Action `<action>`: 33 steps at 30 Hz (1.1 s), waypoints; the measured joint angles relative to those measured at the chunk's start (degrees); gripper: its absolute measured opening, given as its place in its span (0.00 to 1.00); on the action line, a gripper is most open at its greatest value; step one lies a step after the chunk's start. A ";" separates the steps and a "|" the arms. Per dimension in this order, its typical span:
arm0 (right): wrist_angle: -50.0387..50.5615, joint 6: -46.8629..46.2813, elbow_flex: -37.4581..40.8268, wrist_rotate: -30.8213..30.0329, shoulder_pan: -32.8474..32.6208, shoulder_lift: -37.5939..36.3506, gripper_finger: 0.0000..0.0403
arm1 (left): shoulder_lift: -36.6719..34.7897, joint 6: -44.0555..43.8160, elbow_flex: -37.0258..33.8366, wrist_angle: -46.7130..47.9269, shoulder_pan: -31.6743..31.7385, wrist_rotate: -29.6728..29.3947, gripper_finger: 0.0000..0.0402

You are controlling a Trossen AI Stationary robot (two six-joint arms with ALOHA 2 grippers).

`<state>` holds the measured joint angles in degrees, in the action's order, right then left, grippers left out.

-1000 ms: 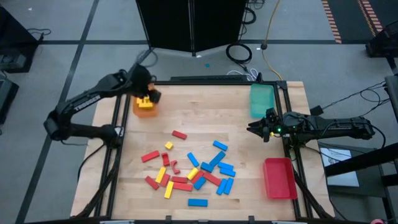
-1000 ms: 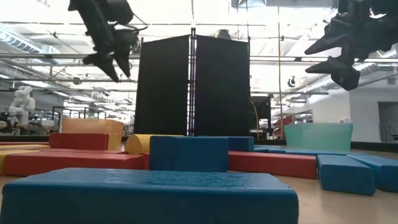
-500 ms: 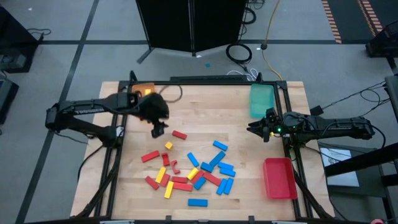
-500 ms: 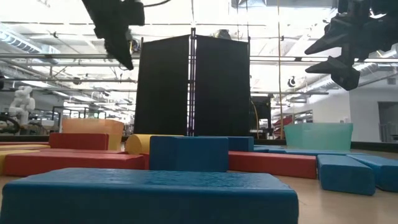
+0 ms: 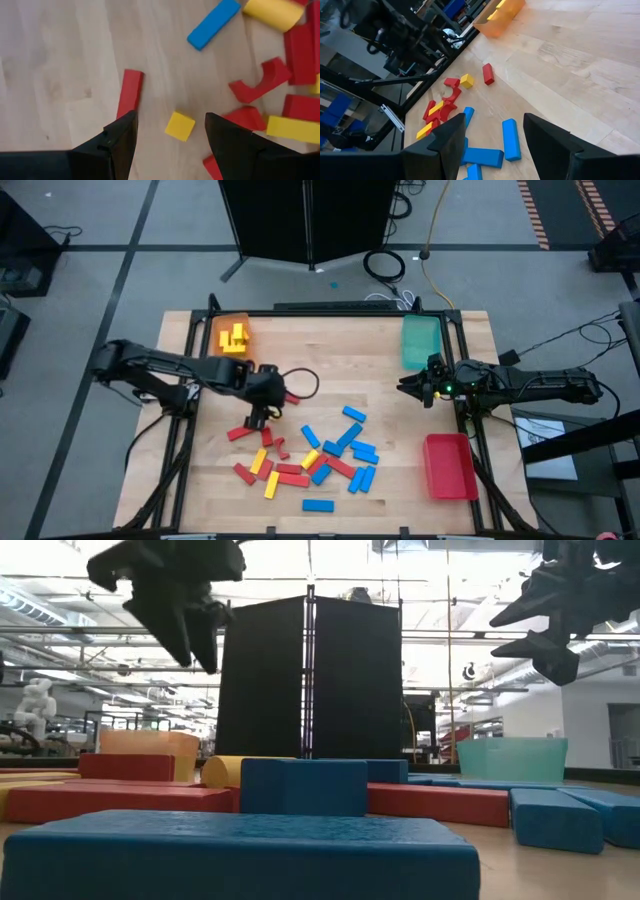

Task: Sort blocks
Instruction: Put the yellow block into the orange bin

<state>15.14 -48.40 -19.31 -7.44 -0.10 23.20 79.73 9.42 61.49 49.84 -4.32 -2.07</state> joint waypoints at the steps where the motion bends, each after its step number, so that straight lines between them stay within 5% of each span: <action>1: 0.00 0.00 0.02 0.00 0.00 0.01 0.48 | 0.69 0.70 0.00 0.00 -0.03 0.10 0.57; 33: 0.10 -0.24 0.02 0.24 0.00 0.00 0.48 | 9.34 7.64 -4.61 -2.25 -0.33 0.18 0.57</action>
<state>15.24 -48.64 -19.29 -7.20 -0.10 23.20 89.08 17.06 56.88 47.59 -4.64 -1.89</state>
